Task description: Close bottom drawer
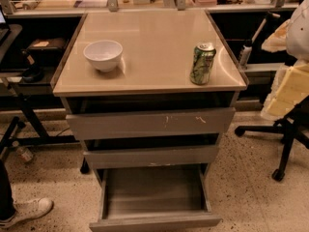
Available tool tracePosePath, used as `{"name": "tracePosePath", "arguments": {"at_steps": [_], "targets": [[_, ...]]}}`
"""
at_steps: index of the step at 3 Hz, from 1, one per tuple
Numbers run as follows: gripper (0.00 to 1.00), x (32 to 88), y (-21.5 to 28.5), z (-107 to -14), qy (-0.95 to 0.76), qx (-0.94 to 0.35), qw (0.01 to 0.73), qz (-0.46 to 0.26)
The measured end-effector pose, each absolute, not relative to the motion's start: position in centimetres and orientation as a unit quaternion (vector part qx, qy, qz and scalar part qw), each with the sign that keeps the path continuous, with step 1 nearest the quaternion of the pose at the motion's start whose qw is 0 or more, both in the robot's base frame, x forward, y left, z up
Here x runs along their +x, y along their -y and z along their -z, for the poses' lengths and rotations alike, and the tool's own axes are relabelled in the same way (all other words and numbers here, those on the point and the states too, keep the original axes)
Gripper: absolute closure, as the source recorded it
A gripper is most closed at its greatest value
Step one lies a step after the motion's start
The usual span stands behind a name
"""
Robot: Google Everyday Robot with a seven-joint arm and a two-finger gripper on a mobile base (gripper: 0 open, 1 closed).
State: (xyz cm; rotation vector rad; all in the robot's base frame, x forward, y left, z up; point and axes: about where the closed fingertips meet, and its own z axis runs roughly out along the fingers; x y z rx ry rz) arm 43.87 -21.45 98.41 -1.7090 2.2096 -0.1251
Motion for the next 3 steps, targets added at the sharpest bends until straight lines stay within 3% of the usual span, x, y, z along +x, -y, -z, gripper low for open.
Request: {"name": "tracePosePath", "arguments": {"at_steps": [3], "targets": [[0.88, 43.87, 21.45, -98.42, -0.778, -0.602, 0.172, 0.044]]}}
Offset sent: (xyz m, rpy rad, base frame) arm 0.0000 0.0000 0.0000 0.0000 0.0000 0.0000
